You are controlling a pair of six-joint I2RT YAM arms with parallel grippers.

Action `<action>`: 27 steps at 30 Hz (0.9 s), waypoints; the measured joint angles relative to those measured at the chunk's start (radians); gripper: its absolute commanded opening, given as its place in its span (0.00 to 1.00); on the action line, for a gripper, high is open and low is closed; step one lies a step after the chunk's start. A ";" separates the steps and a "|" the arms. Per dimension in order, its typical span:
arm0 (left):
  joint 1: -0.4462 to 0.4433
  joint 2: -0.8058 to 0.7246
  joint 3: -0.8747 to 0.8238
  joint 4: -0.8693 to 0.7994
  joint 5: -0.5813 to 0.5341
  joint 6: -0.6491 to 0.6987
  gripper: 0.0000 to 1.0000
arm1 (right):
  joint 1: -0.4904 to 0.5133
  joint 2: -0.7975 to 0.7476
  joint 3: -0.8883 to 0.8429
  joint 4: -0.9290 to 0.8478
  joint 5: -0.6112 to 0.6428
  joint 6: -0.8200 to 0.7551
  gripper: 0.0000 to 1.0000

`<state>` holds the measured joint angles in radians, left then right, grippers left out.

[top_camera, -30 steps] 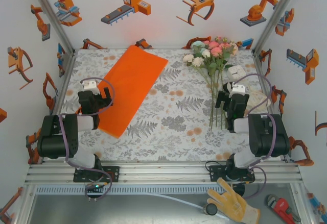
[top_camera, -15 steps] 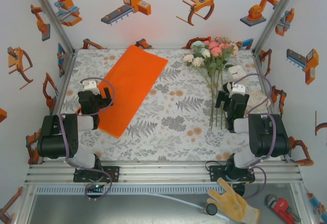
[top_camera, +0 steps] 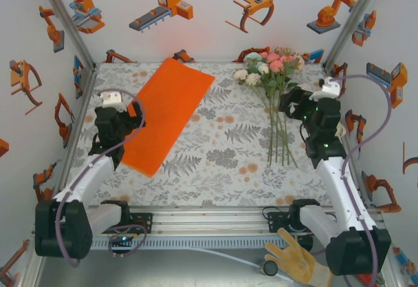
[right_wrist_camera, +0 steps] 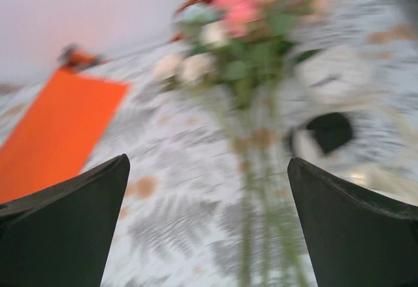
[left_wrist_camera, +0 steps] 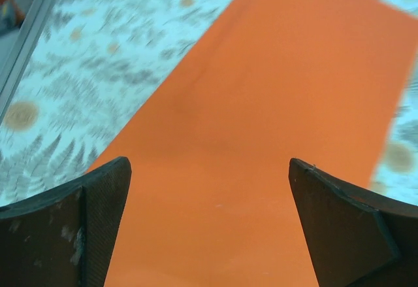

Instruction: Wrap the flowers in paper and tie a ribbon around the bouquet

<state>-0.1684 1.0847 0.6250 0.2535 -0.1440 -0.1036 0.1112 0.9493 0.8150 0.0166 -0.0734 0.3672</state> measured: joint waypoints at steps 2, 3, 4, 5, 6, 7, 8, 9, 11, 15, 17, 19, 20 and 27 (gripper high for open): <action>-0.063 0.029 0.154 -0.165 0.012 -0.001 0.98 | 0.134 0.043 0.074 -0.093 -0.076 -0.023 0.98; -0.094 0.060 0.241 -0.260 0.023 -0.003 0.98 | 0.214 0.079 0.110 -0.142 -0.118 -0.043 0.98; -0.125 0.094 0.323 -0.352 0.034 -0.004 0.98 | 0.280 0.111 0.133 -0.177 -0.153 -0.062 0.98; -0.154 0.124 0.388 -0.435 0.037 -0.005 0.99 | 0.333 0.137 0.148 -0.205 -0.176 -0.079 0.98; -0.188 0.153 0.447 -0.523 0.037 -0.006 0.99 | 0.384 0.165 0.158 -0.232 -0.197 -0.095 0.98; -0.225 0.174 0.493 -0.615 0.035 -0.004 0.99 | 0.420 0.185 0.159 -0.252 -0.213 -0.108 0.98; -0.260 0.185 0.518 -0.686 0.031 0.003 0.99 | 0.444 0.200 0.159 -0.268 -0.224 -0.119 0.98; -0.309 0.192 0.541 -0.777 0.016 0.018 0.99 | 0.459 0.212 0.155 -0.278 -0.227 -0.129 0.98; -0.406 0.193 0.552 -0.913 -0.023 0.065 0.99 | 0.468 0.217 0.142 -0.285 -0.225 -0.143 0.98; -0.541 0.204 0.502 -1.119 -0.079 0.210 1.00 | 0.467 0.194 0.093 -0.274 -0.198 -0.169 0.98; -0.545 0.231 0.472 -1.183 -0.084 0.259 0.99 | 0.467 0.176 0.067 -0.274 -0.181 -0.181 0.98; -0.544 0.264 0.449 -1.220 -0.078 0.299 0.98 | 0.467 0.157 0.048 -0.275 -0.165 -0.186 0.98; -0.544 0.276 0.443 -1.229 -0.071 0.311 0.98 | 0.467 0.147 0.039 -0.275 -0.158 -0.187 0.98; -0.553 0.410 0.409 -1.197 -0.092 0.365 0.91 | 0.467 0.065 -0.015 -0.290 -0.117 -0.194 0.99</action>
<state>-0.7216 1.4944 1.0336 -0.9440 -0.2363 0.2611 0.5785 1.0145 0.7998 -0.2737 -0.1909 0.1730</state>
